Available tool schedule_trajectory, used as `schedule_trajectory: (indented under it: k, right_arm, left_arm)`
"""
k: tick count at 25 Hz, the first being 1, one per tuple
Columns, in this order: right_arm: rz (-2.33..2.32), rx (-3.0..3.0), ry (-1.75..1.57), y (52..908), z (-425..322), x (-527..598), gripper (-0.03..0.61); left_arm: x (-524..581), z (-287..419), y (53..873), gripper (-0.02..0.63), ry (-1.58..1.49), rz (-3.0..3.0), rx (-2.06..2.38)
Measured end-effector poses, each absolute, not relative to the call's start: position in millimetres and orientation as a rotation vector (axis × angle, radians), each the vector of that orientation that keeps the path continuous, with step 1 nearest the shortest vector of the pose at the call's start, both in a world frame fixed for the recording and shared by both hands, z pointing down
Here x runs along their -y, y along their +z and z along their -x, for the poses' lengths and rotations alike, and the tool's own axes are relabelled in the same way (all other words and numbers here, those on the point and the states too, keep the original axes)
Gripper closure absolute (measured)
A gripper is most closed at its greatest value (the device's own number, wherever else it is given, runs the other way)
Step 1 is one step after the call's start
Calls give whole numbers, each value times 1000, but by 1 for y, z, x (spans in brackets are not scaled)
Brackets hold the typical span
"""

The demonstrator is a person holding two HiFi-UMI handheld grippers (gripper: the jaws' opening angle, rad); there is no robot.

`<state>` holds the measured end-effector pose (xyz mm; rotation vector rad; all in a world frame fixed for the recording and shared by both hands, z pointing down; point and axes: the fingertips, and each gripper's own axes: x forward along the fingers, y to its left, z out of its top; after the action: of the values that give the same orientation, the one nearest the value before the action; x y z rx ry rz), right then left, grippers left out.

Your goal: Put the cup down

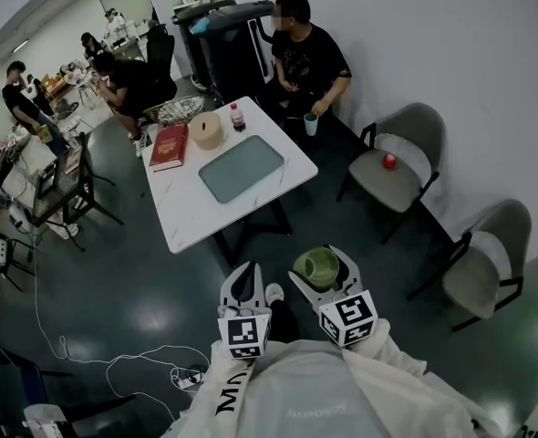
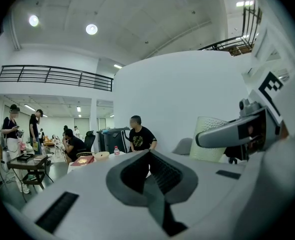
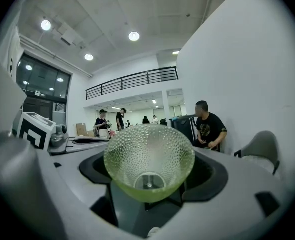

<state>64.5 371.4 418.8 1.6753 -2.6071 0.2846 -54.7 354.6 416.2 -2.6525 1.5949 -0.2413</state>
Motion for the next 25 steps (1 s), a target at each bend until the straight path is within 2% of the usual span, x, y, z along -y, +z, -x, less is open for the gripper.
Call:
schedule_trajectory:
  k: [25]
  right_arm:
    - [-1579,2537,464,458,-6,-123,186]
  left_arm:
    - [-106,111,449,601,-383,2724,-1661]
